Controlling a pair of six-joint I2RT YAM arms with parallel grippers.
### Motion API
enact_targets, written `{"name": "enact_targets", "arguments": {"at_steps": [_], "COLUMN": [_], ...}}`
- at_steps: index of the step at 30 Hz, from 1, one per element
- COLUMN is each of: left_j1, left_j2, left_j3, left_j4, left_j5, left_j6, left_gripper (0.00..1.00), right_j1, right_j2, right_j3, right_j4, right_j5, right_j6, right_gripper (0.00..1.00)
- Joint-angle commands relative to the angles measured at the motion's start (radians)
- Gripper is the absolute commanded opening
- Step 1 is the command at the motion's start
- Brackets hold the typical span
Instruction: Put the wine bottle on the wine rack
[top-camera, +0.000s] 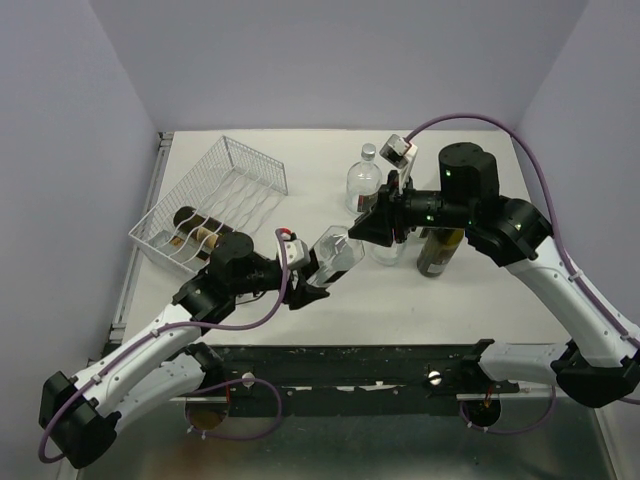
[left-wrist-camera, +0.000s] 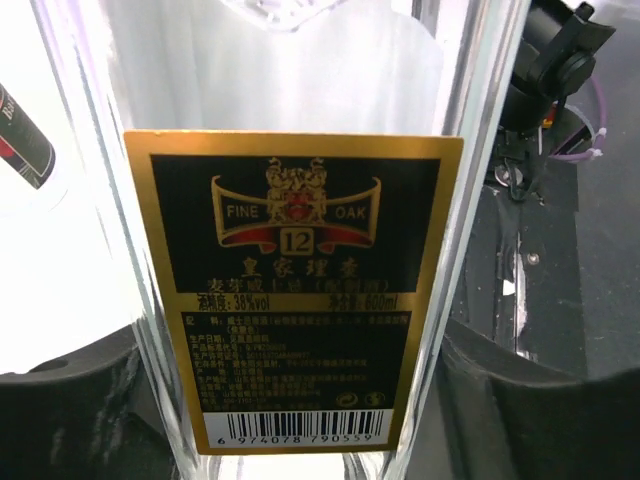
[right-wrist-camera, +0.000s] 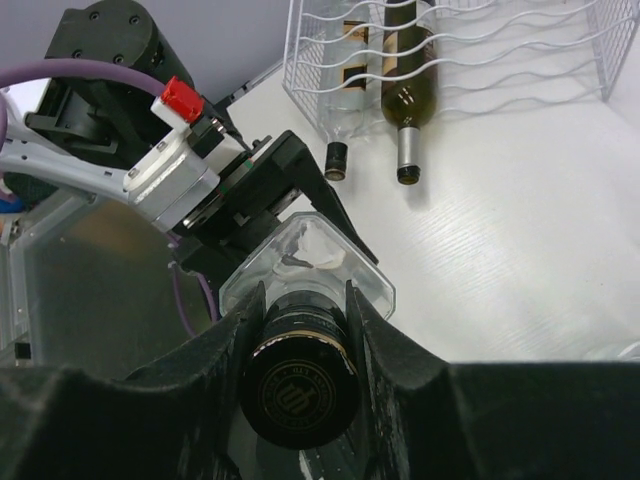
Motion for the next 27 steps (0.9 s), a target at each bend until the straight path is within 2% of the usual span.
{"name": "enact_targets", "arguments": {"at_steps": [1,2,3,4,9,10,12,13,15,17,21,23,27], "left_j1": [0.003,0.002,0.003,0.003,0.002,0.003,0.003,0.003,0.003,0.003,0.002,0.003,0.002], "left_j2": [0.009,0.02,0.031,0.042,0.036,0.025,-0.006,-0.023,-0.04,-0.026,0.014,0.014,0.023], "left_j3": [0.054,0.061,0.072,0.08,0.08,0.075,0.061,0.048,0.028,0.029,0.034,0.015,-0.014], "left_j4": [-0.04,-0.055,-0.072,-0.082,-0.07,-0.062,-0.022,-0.004,0.027,0.027,0.027,0.088,0.144], "left_j5": [-0.003,0.008,0.012,0.006,-0.09,-0.124,-0.199,-0.224,-0.244,-0.268,-0.325,-0.359,-0.371], "left_j6": [0.054,0.065,0.072,0.074,0.103,0.121,0.177,0.225,0.333,0.422,0.586,0.666,0.839], "left_gripper": [0.47,0.38,0.23,0.0,0.0,0.0,0.0,0.0,0.0,0.0,0.0,0.0,0.0], "right_j1": [0.002,0.002,0.003,0.002,0.002,0.002,0.002,0.002,0.002,0.002,0.002,0.002,0.002], "right_j2": [-0.046,-0.044,-0.044,-0.044,-0.04,-0.035,-0.015,-0.003,0.017,0.02,0.029,0.047,0.107], "right_j3": [0.0,-0.002,-0.007,-0.008,-0.004,0.003,0.03,0.048,0.07,0.072,0.102,0.136,0.214], "right_j4": [0.145,0.143,0.143,0.146,0.111,0.096,0.048,0.016,-0.03,-0.038,-0.059,-0.111,-0.257], "right_j5": [-0.054,-0.054,-0.054,-0.054,-0.015,0.004,0.059,0.099,0.194,0.301,0.407,0.437,0.377], "right_j6": [0.012,0.012,0.01,0.012,0.016,0.028,0.041,0.044,0.035,0.024,0.013,0.001,-0.044], "right_gripper": [0.01,0.0,0.01,0.01,0.01,0.08,0.37,0.54,0.74,0.84,0.89,0.9,0.9]}}
